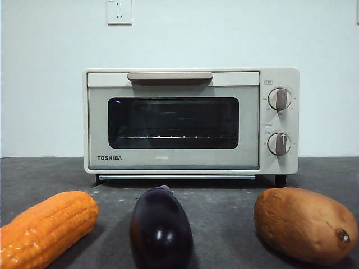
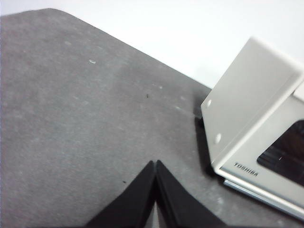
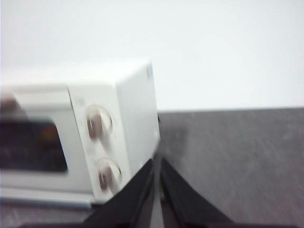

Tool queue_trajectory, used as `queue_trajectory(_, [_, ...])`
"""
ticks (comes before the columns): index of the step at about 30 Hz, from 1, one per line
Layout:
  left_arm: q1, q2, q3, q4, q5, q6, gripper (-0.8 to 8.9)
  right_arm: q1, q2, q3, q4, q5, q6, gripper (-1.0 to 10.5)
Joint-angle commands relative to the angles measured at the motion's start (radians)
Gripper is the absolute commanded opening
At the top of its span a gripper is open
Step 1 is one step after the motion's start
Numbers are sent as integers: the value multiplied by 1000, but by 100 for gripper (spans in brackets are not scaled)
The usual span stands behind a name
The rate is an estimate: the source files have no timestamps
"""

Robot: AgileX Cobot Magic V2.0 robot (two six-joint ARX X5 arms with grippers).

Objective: Take the eggplant from the table,put the eggplant in the oven

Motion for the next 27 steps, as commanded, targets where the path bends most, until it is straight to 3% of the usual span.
queue_trajectory(1, [1, -2, -2, 11, 3, -78, 6, 0, -3, 0, 57, 0, 151, 6])
queue_trajectory(5, [1, -2, 6, 11, 42, -84, 6, 0, -3, 13, 48, -1, 292, 5])
queue_trajectory(7, [1, -2, 15, 10, 65, -84, 6, 0, -3, 31, 4, -1, 321, 5])
queue_trajectory(17, [1, 85, 147, -50, 113, -77, 6, -1, 66, 190, -260, -3, 320, 4])
queue_trajectory(22, [1, 201, 259, -96, 161, -21, 6, -1, 169, 335, -382, -13, 313, 5])
queue_trajectory(27, [1, 339, 390, -150, 213, 50, 6, -1, 305, 492, -486, -64, 238, 4])
